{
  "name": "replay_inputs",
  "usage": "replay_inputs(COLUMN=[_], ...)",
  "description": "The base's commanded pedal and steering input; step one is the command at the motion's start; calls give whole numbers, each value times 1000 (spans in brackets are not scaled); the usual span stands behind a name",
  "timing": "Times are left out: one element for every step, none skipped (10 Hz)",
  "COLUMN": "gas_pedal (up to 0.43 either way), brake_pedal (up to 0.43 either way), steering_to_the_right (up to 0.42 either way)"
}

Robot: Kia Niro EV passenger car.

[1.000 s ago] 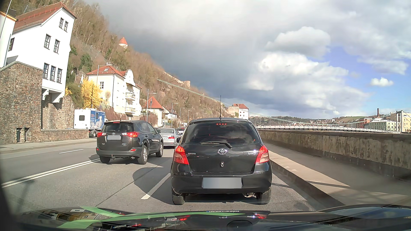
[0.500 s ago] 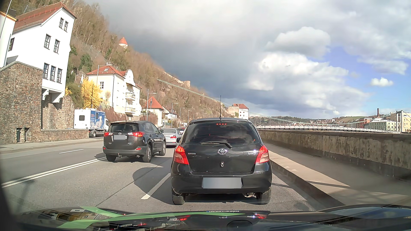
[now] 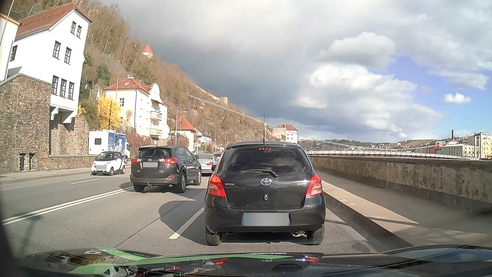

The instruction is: Follow the waypoints while adhering to traffic rules and regulations

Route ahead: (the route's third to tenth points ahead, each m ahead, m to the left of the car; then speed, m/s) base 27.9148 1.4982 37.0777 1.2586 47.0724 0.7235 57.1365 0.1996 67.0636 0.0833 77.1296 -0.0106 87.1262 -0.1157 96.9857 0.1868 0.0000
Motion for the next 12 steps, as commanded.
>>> replay_inputs(gas_pedal=[0, 0, 0, 0, 0, 0, 0, 0, 0, 0, 0, 0], brake_pedal=[341, 348, 348, 341, 341, 348, 341, 348, 348, 341, 341, 341], steering_to_the_right=[-3, -3, -3, -3, -3, -3, -3, -3, -3, -3, -3, -3])
